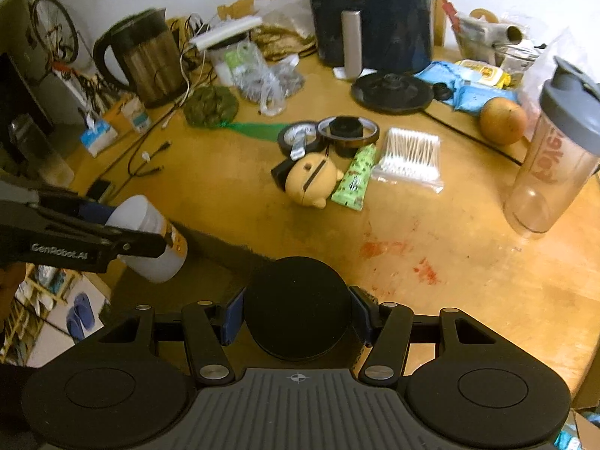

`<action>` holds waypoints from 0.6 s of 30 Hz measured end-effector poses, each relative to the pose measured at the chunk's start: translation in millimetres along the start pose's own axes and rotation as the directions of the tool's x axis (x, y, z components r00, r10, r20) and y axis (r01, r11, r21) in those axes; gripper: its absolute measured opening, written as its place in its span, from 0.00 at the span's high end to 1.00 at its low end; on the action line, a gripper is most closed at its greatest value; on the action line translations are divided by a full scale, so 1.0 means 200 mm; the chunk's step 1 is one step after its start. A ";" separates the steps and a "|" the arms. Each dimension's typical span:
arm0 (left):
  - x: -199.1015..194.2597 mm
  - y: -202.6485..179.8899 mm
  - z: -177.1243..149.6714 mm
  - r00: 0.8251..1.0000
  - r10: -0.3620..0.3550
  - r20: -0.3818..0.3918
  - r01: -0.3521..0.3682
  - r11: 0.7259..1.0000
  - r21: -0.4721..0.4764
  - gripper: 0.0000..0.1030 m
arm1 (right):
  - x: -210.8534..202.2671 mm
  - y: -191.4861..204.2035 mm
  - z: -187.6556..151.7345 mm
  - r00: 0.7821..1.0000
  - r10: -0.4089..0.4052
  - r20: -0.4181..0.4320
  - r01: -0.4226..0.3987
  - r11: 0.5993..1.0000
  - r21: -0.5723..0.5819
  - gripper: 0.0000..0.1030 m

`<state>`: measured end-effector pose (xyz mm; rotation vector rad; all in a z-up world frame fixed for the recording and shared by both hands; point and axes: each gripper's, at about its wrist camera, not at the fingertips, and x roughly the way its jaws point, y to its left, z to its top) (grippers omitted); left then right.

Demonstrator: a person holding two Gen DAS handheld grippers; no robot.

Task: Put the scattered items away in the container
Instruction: 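Carry the white cup and black jar with both grippers over the cardboard box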

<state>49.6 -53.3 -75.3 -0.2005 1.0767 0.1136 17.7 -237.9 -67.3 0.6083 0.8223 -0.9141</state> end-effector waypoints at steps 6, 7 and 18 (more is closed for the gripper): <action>0.09 0.00 -0.02 0.999 0.030 -0.022 -0.029 0.999 0.028 0.49 | 0.08 0.04 -0.03 0.999 -0.035 -0.029 0.034 0.998 -0.045 0.42; 0.10 0.00 -0.03 0.999 0.035 -0.024 -0.034 0.999 0.034 0.49 | 0.10 0.04 -0.03 0.998 -0.046 -0.034 0.044 0.998 -0.053 0.41; 0.18 -0.03 -0.03 0.998 0.056 -0.035 -0.054 0.996 0.064 0.49 | 0.19 0.06 -0.06 0.989 -0.130 -0.066 0.121 0.985 -0.119 0.41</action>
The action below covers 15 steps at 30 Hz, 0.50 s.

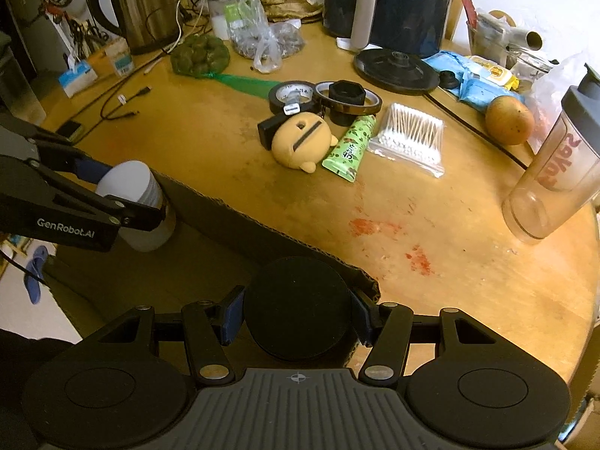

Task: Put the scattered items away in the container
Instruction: 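Open both grippers to drop the cup and jar into the box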

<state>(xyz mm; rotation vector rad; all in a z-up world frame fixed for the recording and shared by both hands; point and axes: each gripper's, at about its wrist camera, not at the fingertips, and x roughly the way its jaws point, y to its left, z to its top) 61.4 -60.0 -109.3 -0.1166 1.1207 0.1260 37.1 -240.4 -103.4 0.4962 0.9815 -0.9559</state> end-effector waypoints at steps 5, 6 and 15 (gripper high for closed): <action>0.01 -0.02 0.00 1.000 0.020 -0.010 -0.019 1.000 0.015 0.48 | 0.03 0.03 -0.01 1.000 -0.021 -0.008 0.021 0.999 -0.037 0.41; 0.01 -0.03 0.00 1.000 0.029 0.001 -0.029 0.999 0.023 0.48 | 0.03 0.04 -0.01 1.000 -0.029 -0.012 0.029 0.998 -0.047 0.41; -0.14 -0.02 0.04 0.995 0.044 0.088 -0.045 0.999 0.007 0.47 | -0.11 0.04 0.01 0.998 0.034 0.060 -0.033 0.999 -0.024 0.00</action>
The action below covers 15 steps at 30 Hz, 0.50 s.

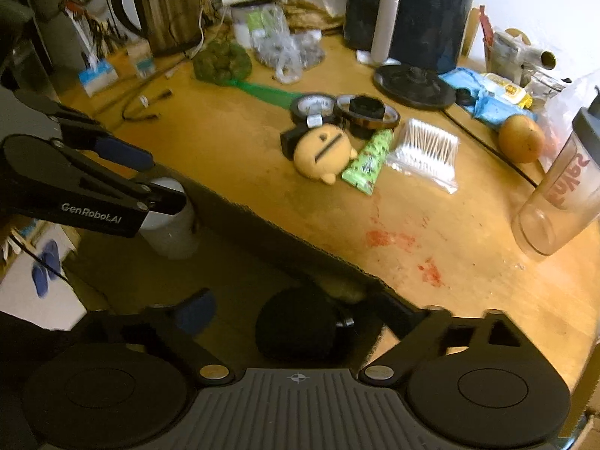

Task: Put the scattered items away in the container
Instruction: 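Open both grippers to drop the cup and jar into the box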

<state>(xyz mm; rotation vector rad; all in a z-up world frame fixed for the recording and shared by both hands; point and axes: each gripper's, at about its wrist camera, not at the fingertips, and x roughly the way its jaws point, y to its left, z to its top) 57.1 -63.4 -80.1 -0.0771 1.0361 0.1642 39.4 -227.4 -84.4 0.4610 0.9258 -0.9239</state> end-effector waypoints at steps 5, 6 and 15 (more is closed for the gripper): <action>-0.07 0.05 0.03 1.000 0.012 0.028 -0.010 0.998 -0.057 0.45 | -0.10 -0.04 0.03 0.999 -0.013 0.046 0.011 0.999 0.045 0.00; -0.09 0.05 0.04 0.999 0.013 0.032 -0.011 0.998 -0.065 0.44 | -0.11 -0.05 0.04 0.998 -0.019 0.052 0.016 0.998 0.059 0.00; -0.21 0.06 0.11 0.993 0.025 0.113 -0.013 0.994 -0.104 0.23 | -0.20 -0.16 0.09 0.994 -0.046 0.103 0.025 0.981 0.191 0.00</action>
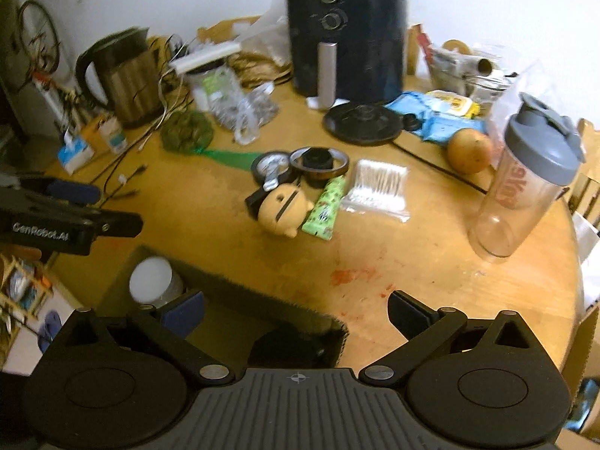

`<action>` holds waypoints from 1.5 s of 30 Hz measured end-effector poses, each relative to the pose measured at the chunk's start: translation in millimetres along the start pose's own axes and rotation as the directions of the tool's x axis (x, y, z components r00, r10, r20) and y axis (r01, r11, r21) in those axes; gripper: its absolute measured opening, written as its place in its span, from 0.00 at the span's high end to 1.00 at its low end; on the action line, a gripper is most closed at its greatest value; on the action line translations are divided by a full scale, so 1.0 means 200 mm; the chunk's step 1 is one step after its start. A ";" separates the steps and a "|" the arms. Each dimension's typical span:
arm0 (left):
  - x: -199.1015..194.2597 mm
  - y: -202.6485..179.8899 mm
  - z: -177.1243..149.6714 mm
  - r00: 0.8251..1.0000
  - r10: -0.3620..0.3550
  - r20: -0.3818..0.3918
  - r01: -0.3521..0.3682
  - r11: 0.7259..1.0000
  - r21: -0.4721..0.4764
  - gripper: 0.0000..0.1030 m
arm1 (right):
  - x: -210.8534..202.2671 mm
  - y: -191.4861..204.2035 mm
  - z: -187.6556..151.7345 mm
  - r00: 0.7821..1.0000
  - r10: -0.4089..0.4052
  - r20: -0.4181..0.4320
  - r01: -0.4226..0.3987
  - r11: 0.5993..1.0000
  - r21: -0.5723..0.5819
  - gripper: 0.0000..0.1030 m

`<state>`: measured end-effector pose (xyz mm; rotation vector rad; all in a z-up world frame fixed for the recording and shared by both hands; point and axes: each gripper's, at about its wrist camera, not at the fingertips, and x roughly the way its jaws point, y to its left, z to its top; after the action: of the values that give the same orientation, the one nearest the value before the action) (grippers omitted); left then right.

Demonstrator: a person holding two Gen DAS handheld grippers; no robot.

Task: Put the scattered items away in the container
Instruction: 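Open both grippers to drop the cup and jar into the box, then move the left tool toward the grey marble-patterned strip by the tape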

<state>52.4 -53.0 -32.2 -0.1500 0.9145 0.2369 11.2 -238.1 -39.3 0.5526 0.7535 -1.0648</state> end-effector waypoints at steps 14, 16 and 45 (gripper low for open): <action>-0.06 0.00 0.04 0.998 0.011 0.066 -0.009 0.999 -0.033 0.00 | -0.03 -0.05 0.02 0.996 -0.090 -0.017 0.091 0.993 0.069 0.00; -0.05 -0.01 0.05 0.998 0.009 0.057 -0.008 1.000 -0.015 0.00 | -0.04 -0.06 0.02 0.995 -0.103 -0.013 0.104 0.992 0.072 0.00; 0.18 -0.04 0.28 0.999 -0.037 -0.037 0.038 0.999 0.025 0.00 | -0.12 -0.12 0.04 0.992 -0.111 0.061 0.102 0.984 0.145 0.00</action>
<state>117.3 -42.9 -27.0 -0.1481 0.9499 0.1883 -14.3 -240.3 -16.8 0.5981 0.6557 -1.2376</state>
